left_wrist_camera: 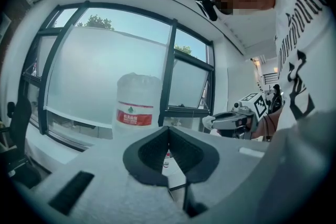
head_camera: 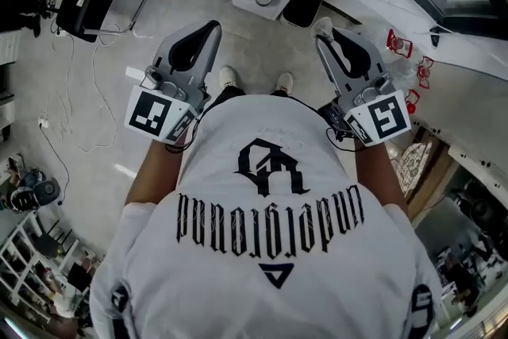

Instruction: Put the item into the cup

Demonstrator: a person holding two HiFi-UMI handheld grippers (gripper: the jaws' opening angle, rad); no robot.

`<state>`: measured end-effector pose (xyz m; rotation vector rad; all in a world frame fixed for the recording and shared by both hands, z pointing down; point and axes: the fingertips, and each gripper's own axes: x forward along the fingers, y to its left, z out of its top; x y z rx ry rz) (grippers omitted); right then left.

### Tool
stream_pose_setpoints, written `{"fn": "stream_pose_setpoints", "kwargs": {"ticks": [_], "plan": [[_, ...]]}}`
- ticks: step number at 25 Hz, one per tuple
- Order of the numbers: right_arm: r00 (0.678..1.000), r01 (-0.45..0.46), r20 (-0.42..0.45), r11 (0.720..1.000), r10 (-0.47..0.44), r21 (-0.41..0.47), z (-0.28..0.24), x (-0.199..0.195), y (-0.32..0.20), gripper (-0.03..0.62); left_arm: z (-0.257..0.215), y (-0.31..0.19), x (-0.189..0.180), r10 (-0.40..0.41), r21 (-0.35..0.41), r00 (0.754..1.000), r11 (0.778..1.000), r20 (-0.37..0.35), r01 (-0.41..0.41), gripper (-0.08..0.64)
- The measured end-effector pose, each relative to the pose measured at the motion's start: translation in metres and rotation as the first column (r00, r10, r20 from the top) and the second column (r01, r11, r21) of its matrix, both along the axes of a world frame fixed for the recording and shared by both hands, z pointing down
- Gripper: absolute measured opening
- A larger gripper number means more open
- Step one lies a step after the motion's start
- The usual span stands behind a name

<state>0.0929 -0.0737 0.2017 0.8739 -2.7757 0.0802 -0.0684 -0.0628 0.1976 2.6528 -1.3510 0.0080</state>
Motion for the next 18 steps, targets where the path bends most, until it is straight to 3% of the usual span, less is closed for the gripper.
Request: {"fn": "stream_pose_setpoints", "kwargs": {"ticks": [12,18], "plan": [[0.991,-0.128,-0.024,0.992,0.128,-0.002,0.005,-0.084,0.009,0.08,0.01,-0.005,-0.084,0.124,0.001,0.992,0.992,-0.034,-0.124,0.012],[0.986,-0.164,-0.021,0.987,0.164,-0.003,0.005,-0.093,0.01,0.081,0.012,-0.007,-0.094,0.164,-0.006,0.986,0.986,-0.03,-0.164,0.012]]}}
